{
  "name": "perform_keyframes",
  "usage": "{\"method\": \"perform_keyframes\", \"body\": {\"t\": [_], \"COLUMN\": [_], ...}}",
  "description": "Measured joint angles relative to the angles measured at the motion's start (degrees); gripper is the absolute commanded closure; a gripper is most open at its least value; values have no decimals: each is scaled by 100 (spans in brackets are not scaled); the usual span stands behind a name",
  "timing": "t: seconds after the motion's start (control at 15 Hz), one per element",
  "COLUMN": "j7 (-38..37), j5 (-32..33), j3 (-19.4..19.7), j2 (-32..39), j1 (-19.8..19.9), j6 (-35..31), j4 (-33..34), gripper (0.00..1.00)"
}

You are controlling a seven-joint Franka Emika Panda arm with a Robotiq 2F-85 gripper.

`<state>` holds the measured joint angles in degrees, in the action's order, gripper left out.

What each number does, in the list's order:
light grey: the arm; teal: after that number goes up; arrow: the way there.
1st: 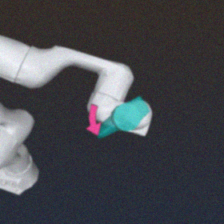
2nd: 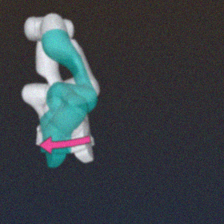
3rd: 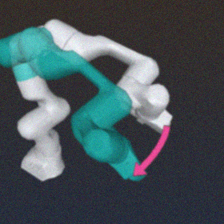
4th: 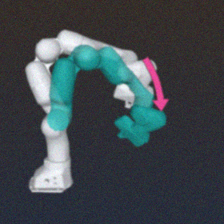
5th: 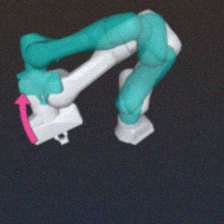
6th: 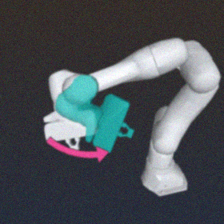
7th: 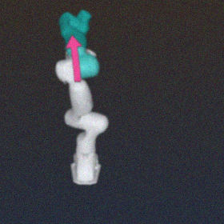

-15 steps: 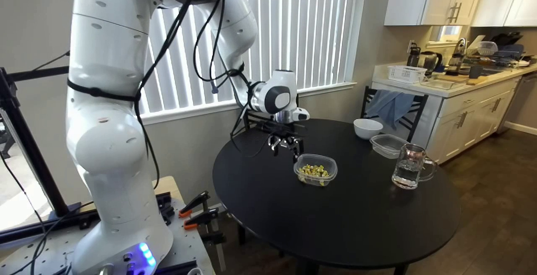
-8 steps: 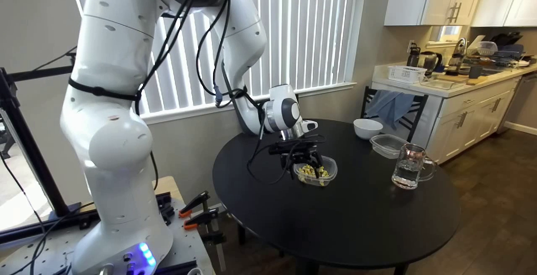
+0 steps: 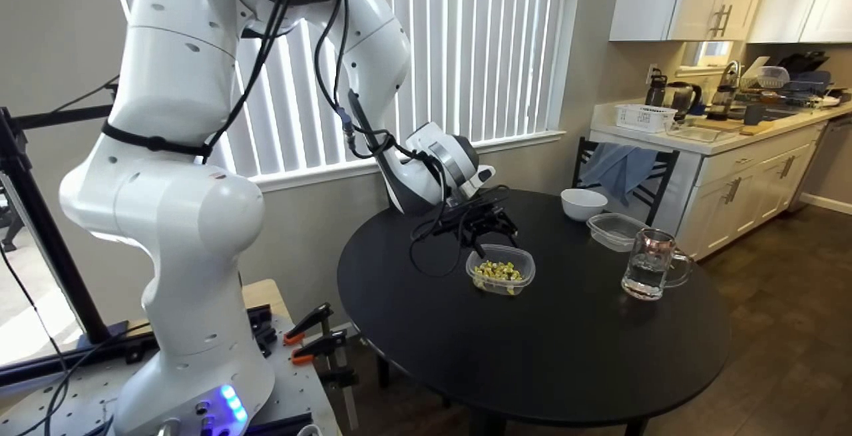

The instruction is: Pour the contents of the lunchbox onto the table

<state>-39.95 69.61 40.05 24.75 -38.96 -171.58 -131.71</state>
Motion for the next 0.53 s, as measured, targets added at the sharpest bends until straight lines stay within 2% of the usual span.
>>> {"method": "perform_keyframes", "body": {"t": [0.13, 0.53], "j7": [-408, -428], "j5": [-46, -59], "j3": [-46, -71], "j2": [92, 135], "j1": [-110, -104], "j6": [0, 2], "j4": [-154, -109], "gripper": [0, 0]}}
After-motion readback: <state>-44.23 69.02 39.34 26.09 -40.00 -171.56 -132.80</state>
